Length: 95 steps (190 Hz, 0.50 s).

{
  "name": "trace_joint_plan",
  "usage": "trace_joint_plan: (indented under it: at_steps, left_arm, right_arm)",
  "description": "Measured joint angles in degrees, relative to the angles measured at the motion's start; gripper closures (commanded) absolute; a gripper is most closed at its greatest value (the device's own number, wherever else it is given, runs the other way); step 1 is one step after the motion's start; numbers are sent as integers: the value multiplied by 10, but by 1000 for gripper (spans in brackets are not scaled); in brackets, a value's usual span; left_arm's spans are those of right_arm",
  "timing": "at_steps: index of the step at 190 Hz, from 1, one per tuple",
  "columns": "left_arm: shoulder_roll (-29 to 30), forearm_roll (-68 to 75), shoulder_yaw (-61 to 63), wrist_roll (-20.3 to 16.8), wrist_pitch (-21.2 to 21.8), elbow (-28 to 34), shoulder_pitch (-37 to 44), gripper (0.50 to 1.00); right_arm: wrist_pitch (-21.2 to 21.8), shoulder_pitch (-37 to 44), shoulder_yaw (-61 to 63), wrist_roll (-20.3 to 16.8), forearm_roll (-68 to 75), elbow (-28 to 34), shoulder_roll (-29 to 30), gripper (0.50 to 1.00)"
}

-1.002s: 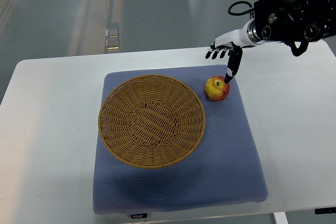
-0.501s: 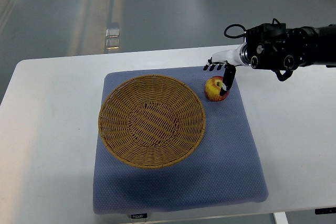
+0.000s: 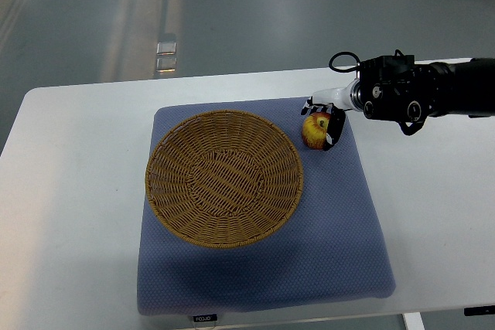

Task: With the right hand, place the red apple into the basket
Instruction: 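Lower the right hand around the apple and close its fingers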

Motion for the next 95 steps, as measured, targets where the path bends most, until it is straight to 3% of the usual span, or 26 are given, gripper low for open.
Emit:
trace_joint_plan:
  at_steps: [9, 16, 28, 47, 95]
  left_arm:
    - [0, 0, 0, 0, 0, 0, 0, 500]
    - [0, 0, 0, 0, 0, 0, 0, 500]
    - [0, 0, 0, 0, 0, 1, 0, 500]
    - [0, 0, 0, 0, 0, 1, 0, 500]
    - [0, 0, -1, 0, 0, 1, 0, 500]
  right_arm:
    - [-1, -2, 0, 0, 0, -2, 1, 740]
    - [-1, -3, 0, 1, 0, -3, 2, 809]
    - [-3, -4, -1, 3, 0, -4, 4, 838]
    - [-6, -5, -4, 6, 0, -4, 5, 863]
    - [20, 32, -10, 10, -16, 0, -11, 861]
